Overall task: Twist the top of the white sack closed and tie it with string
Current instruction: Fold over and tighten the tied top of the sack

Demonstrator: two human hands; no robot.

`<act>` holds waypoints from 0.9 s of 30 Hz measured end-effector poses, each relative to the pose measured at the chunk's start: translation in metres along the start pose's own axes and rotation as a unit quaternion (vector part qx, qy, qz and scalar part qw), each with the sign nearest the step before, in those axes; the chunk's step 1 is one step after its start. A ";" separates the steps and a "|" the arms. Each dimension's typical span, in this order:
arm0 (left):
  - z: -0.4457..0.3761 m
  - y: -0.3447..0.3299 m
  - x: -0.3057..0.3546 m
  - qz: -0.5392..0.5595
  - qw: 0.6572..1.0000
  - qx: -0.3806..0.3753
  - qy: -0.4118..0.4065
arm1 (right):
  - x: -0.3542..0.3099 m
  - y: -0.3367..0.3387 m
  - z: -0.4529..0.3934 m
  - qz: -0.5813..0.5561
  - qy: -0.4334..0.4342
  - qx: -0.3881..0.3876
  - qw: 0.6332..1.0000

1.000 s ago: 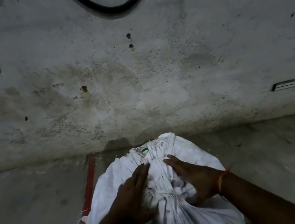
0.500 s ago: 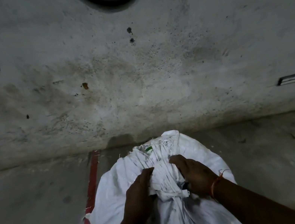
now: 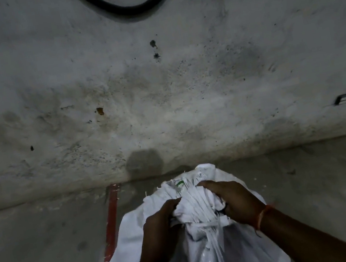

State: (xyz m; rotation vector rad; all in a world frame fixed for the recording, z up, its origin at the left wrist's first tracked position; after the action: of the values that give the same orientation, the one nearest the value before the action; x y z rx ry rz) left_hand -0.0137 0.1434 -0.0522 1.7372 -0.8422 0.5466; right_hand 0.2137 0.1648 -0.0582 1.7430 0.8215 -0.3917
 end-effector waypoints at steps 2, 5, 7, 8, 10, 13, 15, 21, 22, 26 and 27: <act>-0.009 0.011 0.019 0.002 1.000 -0.007 -0.009 | -0.011 0.021 -0.008 -0.002 0.006 0.004 1.000; -0.036 0.036 0.058 0.007 1.000 -0.005 -0.014 | -0.031 0.064 -0.028 -0.004 0.008 0.022 1.000; -0.059 0.062 0.093 0.003 1.000 0.002 -0.022 | -0.052 0.099 -0.050 0.000 0.016 0.032 0.999; -0.071 0.078 0.115 0.005 1.000 0.003 -0.026 | -0.067 0.120 -0.061 -0.001 0.018 0.035 0.999; -0.098 0.116 0.162 0.004 0.999 0.004 -0.035 | -0.107 0.172 -0.085 -0.001 0.024 0.043 0.999; -0.137 0.178 0.245 0.002 0.998 -0.008 -0.057 | -0.182 0.265 -0.115 0.003 0.022 0.042 0.999; -0.163 0.214 0.304 -0.006 0.997 -0.018 -0.074 | -0.222 0.329 -0.137 0.019 0.027 0.035 0.999; -0.228 0.265 0.472 -0.002 0.986 0.018 -0.167 | -0.274 0.497 -0.185 0.043 0.074 0.049 0.995; -0.236 0.266 0.494 0.007 0.983 0.022 -0.182 | -0.277 0.520 -0.187 0.037 0.081 0.061 0.994; -0.255 0.243 0.587 0.034 0.971 0.042 -0.233 | -0.268 0.615 -0.180 0.027 0.095 0.110 0.989; -0.258 0.234 0.609 0.035 0.970 0.047 -0.238 | -0.262 0.639 -0.178 0.034 0.101 0.117 0.987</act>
State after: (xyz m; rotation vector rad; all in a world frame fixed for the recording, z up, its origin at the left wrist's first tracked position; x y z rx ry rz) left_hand 0.2113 0.1833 0.6108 1.9655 -1.2324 0.2140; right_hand 0.4494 0.1530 0.6144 2.0489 0.8844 -0.2780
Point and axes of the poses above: each hand's wrist, its own z-axis away from the middle knuckle, its own y-axis out of the back of the hand, x = y × z, the point moved 3 cm from there along -z, towards the middle knuckle, and after that the axes turned 13 degrees about x, right-handed, at the moved point
